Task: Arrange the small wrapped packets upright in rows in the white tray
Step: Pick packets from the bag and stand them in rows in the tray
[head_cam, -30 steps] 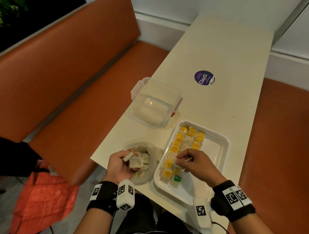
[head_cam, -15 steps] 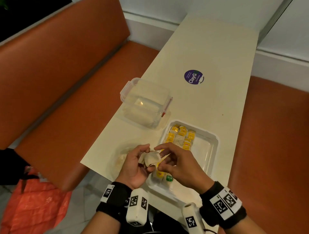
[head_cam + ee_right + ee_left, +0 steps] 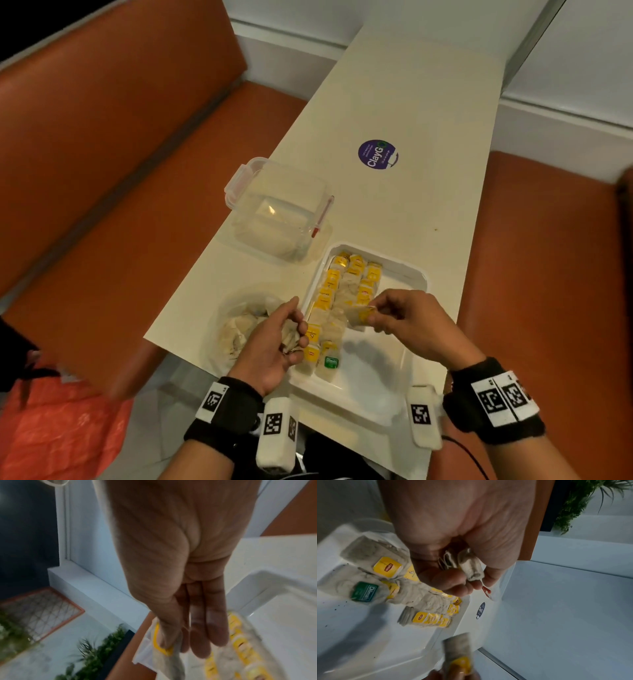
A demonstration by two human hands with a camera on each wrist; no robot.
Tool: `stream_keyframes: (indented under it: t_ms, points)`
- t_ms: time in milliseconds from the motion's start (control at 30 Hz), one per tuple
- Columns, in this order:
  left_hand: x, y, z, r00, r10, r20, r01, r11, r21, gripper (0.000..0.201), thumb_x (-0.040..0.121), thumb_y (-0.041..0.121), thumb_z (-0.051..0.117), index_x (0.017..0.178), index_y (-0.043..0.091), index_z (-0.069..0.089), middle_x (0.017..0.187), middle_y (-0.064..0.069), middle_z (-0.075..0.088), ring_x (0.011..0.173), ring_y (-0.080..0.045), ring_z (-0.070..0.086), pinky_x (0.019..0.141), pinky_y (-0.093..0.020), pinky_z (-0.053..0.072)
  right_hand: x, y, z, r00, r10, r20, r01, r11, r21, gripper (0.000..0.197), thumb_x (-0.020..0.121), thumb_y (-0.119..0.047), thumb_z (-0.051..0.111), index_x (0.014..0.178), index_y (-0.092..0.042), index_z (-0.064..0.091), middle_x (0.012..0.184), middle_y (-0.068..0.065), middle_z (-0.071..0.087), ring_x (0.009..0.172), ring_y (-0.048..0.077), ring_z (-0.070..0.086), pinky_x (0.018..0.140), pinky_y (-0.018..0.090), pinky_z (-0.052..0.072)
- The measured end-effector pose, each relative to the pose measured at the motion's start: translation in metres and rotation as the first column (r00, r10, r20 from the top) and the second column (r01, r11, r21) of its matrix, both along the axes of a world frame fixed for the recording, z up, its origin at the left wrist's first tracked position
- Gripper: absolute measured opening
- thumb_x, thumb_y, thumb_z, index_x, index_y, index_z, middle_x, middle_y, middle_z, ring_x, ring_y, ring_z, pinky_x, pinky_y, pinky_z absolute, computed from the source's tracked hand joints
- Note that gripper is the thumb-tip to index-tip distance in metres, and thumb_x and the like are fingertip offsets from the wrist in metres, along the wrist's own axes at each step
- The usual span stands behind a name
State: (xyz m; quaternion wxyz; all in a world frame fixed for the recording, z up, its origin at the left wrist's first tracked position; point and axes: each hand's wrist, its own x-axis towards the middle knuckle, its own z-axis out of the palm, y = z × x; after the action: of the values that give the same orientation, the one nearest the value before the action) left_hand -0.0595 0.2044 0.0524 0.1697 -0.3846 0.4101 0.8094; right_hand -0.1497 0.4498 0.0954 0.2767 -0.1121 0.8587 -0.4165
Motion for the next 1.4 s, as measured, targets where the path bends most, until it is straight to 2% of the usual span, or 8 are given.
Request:
stream_keyframes:
  t_ms: [100, 300, 500, 633, 733, 1133, 1200, 1400]
  points:
    - [-0.001, -0.003, 0.001, 1.000, -0.004, -0.006, 0.004, 0.999, -0.037, 0.027, 0.097, 0.043, 0.068, 0.083, 0.022, 0.060, 0.074, -0.002, 0.058, 0.057, -0.014, 0.051, 0.045, -0.024, 0.026, -0.003, 0.010, -0.024, 0.994, 0.112, 0.015, -0.113, 0.973, 0.202, 0.005, 0.093, -0.032, 0.076, 0.097, -0.031, 0.079, 0.082, -0.015, 0.074, 0.073, -0.004, 0.065, 0.075, 0.022, 0.052]
    - [-0.004, -0.001, -0.001, 0.998, -0.054, -0.026, 0.051, 0.995, -0.088, 0.027, 0.100, 0.041, 0.066, 0.082, 0.020, 0.061, 0.075, -0.003, 0.058, 0.057, -0.015, 0.051, 0.044, -0.024, 0.026, 0.003, -0.005, -0.053, 0.981, 0.190, 0.040, -0.193, 0.932, 0.307, 0.015, 0.092, -0.034, 0.076, 0.105, -0.030, 0.082, 0.089, -0.016, 0.070, 0.075, -0.006, 0.057, 0.068, 0.009, 0.037]
    - [-0.004, -0.001, -0.003, 0.997, -0.077, -0.028, 0.074, 0.992, -0.107, 0.024, 0.099, 0.036, 0.068, 0.083, 0.019, 0.063, 0.075, -0.003, 0.058, 0.056, -0.014, 0.051, 0.040, -0.023, 0.027, 0.001, -0.013, -0.039, 0.982, 0.190, -0.004, -0.182, 0.942, 0.281, 0.008, 0.082, -0.038, 0.085, 0.088, -0.031, 0.084, 0.076, -0.023, 0.069, 0.067, -0.011, 0.059, 0.062, 0.007, 0.036]
    - [-0.005, -0.003, -0.004, 0.996, -0.085, -0.020, 0.082, 0.990, -0.119, 0.023, 0.099, 0.036, 0.068, 0.085, 0.019, 0.063, 0.075, -0.003, 0.059, 0.057, -0.014, 0.051, 0.041, -0.023, 0.027, -0.003, -0.008, -0.024, 0.978, 0.167, 0.123, -0.183, 0.973, 0.141, 0.009, 0.076, -0.032, 0.091, 0.078, -0.026, 0.085, 0.071, -0.019, 0.074, 0.060, -0.011, 0.059, 0.057, 0.006, 0.041]
    - [-0.006, -0.002, -0.004, 0.996, -0.085, -0.010, 0.083, 0.989, -0.122, 0.023, 0.099, 0.036, 0.068, 0.084, 0.019, 0.064, 0.074, -0.003, 0.059, 0.057, -0.014, 0.051, 0.040, -0.023, 0.027, -0.009, -0.004, -0.031, 0.997, 0.079, 0.021, -0.081, 0.963, 0.256, 0.008, 0.080, -0.032, 0.087, 0.074, -0.028, 0.083, 0.073, -0.020, 0.075, 0.064, -0.009, 0.062, 0.065, 0.014, 0.046]
    - [-0.004, -0.002, -0.007, 0.995, -0.102, -0.003, 0.101, 0.986, -0.134, 0.023, 0.098, 0.035, 0.070, 0.084, 0.018, 0.064, 0.075, -0.003, 0.059, 0.056, -0.014, 0.051, 0.043, -0.024, 0.026, -0.001, -0.013, -0.075, 0.984, 0.110, 0.142, -0.141, 0.963, 0.231, 0.006, 0.087, -0.027, 0.082, 0.086, -0.025, 0.076, 0.081, -0.008, 0.074, 0.079, 0.011, 0.070, 0.070, 0.021, 0.054]
    - [-0.003, -0.002, -0.005, 0.995, -0.098, -0.001, 0.097, 0.986, -0.135, 0.022, 0.098, 0.035, 0.070, 0.085, 0.018, 0.064, 0.074, -0.003, 0.059, 0.056, -0.014, 0.051, 0.042, -0.024, 0.026, -0.003, -0.015, -0.084, 0.985, 0.109, 0.136, -0.140, 0.961, 0.240, 0.006, 0.088, -0.025, 0.081, 0.087, -0.026, 0.074, 0.085, -0.008, 0.072, 0.081, 0.011, 0.066, 0.066, 0.016, 0.047]
    - [0.000, -0.004, -0.002, 0.995, -0.095, -0.006, 0.093, 0.985, -0.146, 0.022, 0.098, 0.035, 0.069, 0.085, 0.017, 0.063, 0.074, -0.003, 0.059, 0.056, -0.013, 0.051, 0.042, -0.023, 0.027, -0.008, -0.020, -0.101, 0.996, -0.061, 0.057, 0.048, 0.977, 0.210, 0.010, 0.088, -0.024, 0.080, 0.086, -0.030, 0.073, 0.088, -0.006, 0.072, 0.084, 0.010, 0.065, 0.064, 0.010, 0.040]
